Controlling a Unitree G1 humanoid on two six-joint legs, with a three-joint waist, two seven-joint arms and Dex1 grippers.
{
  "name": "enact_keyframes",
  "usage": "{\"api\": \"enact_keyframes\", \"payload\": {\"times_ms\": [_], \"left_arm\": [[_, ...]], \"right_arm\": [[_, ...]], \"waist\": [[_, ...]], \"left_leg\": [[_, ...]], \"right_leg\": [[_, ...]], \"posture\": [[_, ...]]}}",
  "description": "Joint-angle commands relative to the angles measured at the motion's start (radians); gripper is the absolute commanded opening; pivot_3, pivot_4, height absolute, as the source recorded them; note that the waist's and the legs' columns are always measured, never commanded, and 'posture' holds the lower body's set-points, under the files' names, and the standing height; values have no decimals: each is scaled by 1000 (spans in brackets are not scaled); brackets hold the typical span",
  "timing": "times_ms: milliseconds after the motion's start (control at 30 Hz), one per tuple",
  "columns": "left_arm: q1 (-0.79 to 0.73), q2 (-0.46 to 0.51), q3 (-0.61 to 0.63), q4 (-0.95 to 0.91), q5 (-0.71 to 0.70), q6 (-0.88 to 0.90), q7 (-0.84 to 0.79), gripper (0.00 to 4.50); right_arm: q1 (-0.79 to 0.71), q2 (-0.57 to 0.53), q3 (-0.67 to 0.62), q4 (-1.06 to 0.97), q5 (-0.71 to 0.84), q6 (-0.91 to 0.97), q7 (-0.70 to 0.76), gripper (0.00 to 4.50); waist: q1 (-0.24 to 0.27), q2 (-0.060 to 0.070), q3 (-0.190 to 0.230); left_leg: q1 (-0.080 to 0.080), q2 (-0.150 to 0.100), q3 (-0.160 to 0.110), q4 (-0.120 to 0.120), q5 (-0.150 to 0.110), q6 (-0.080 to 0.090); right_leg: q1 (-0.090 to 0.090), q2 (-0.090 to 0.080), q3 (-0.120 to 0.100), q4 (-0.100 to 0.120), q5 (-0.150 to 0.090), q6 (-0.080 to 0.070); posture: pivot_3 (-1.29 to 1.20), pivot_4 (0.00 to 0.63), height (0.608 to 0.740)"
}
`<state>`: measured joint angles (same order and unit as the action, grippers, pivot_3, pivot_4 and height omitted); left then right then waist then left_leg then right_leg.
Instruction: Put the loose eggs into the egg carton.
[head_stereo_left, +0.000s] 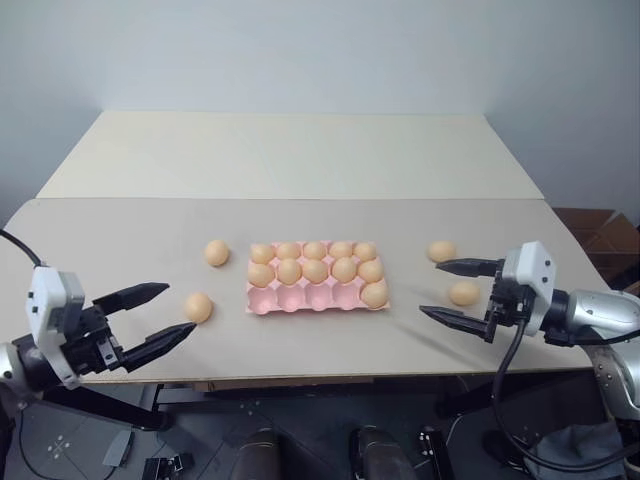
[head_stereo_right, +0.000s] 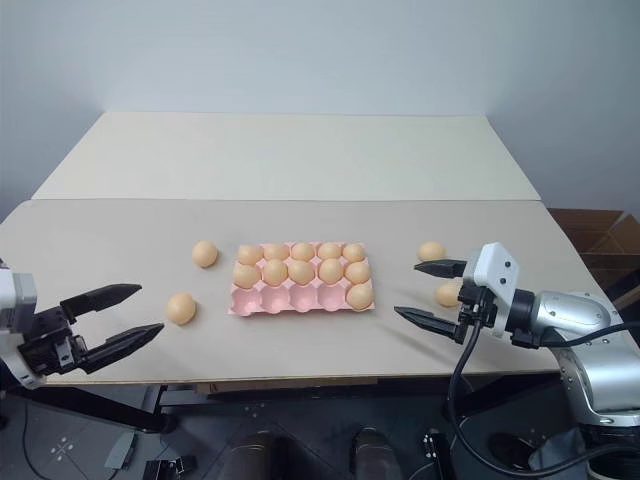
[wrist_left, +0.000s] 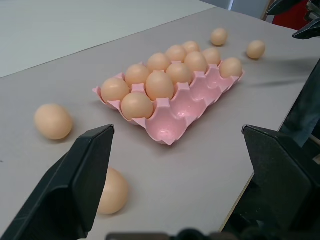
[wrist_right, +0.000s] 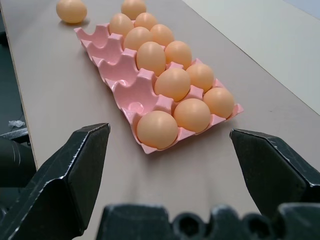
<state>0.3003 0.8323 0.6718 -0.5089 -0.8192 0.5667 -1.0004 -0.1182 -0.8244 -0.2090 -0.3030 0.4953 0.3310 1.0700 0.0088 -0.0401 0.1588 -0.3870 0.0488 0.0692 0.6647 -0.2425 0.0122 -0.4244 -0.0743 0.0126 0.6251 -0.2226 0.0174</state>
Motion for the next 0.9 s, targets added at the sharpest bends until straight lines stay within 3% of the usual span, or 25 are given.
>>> {"api": "enact_keyframes", "payload": {"times_ms": [33, 133, 400, 667, 900], "left_arm": [[-35, -18, -2, -8, 8, -35, 34, 4456], [-69, -27, 17, -9, -62, 18, 76, 4456], [-83, 11, -12, 4, -16, -25, 21, 4456], [-127, 68, -55, 56, 4, -13, -31, 4456], [-200, 93, -108, 98, 11, -11, -65, 4456]], "right_arm": [[-13, -14, -21, -14, 11, -6, -1, 4500], [-11, -15, -22, -16, 7, -6, -7, 4500], [-3, -15, -27, -12, -12, -13, -30, 4500], [10, -86, -98, 30, -77, -9, -75, 4500], [37, -90, -39, 84, -188, 1, -152, 4500]], "waist": [[0, 0, 0], [1, 0, 0], [0, 0, 0], [2, 0, 0], [1, 0, 0]], "left_leg": [[0, 0, 0, 0, 0, 0], [0, 0, 0, 0, 0, 0], [0, 0, 0, 0, 0, 0], [0, 0, 0, 0, 0, 0], [0, -1, 0, 0, 0, 0]], "right_leg": [[0, 0, 0, 0, 0, 0], [0, 0, 0, 0, 0, 0], [0, 0, 0, 0, 0, 0], [0, 0, 0, 0, 0, 0], [0, 0, 0, 0, 0, 0]], "posture": [[0, 150, 740], [0, 150, 740], [0, 150, 740], [0, 150, 740], [0, 150, 740]]}}
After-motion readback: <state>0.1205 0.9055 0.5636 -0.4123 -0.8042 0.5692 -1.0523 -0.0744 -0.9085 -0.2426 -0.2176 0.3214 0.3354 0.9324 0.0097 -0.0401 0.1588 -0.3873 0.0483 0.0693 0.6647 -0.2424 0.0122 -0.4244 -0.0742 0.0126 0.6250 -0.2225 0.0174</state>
